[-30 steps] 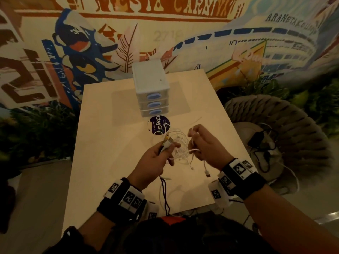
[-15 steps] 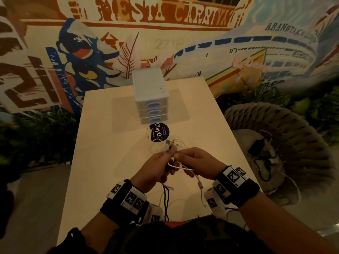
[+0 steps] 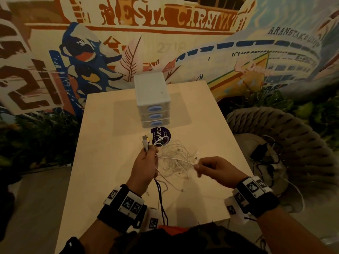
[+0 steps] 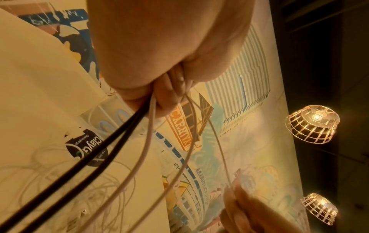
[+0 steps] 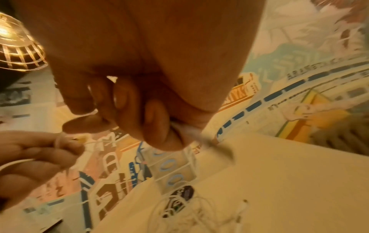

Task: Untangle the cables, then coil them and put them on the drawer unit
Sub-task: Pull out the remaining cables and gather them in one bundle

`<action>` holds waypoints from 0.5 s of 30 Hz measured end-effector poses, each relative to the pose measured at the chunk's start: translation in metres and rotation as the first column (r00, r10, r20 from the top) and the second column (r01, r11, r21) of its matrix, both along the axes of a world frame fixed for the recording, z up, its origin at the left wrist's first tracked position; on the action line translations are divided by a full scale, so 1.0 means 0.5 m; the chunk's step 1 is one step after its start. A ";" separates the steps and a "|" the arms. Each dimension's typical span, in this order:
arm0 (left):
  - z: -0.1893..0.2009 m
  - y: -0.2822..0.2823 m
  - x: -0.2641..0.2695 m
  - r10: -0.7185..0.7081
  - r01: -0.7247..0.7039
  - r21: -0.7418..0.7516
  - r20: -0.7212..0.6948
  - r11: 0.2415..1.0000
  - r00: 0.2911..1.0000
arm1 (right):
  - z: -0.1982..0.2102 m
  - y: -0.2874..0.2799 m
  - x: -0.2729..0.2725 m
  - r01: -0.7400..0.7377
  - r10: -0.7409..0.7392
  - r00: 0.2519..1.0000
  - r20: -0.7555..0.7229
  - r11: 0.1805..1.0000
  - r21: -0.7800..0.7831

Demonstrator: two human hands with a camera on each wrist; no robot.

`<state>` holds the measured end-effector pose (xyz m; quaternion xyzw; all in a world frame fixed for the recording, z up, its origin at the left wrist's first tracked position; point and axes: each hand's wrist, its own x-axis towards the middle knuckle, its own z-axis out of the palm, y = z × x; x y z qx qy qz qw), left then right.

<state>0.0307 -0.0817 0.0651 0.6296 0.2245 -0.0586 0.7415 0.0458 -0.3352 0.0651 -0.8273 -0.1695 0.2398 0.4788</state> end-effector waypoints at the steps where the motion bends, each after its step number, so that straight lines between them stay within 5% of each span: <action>1: -0.004 0.008 0.002 0.016 -0.017 0.001 0.006 1.000 1.000 | -0.013 -0.023 0.002 0.024 -0.024 1.000 0.012 1.000 -0.017; 9: -0.016 0.025 0.002 -0.004 0.003 0.053 0.017 0.999 1.000 | -0.060 -0.132 0.004 0.360 -0.361 0.932 -0.029 0.918 0.168; 12: -0.018 0.020 -0.004 -0.156 0.160 0.185 -0.031 0.970 0.987 | -0.041 -0.126 0.017 0.471 -0.482 0.875 -0.053 0.819 0.329; 15: -0.008 0.011 -0.014 -0.384 0.378 0.335 -0.051 0.863 0.922 | 0.012 -0.111 0.035 0.539 -0.603 0.797 -0.028 0.690 0.484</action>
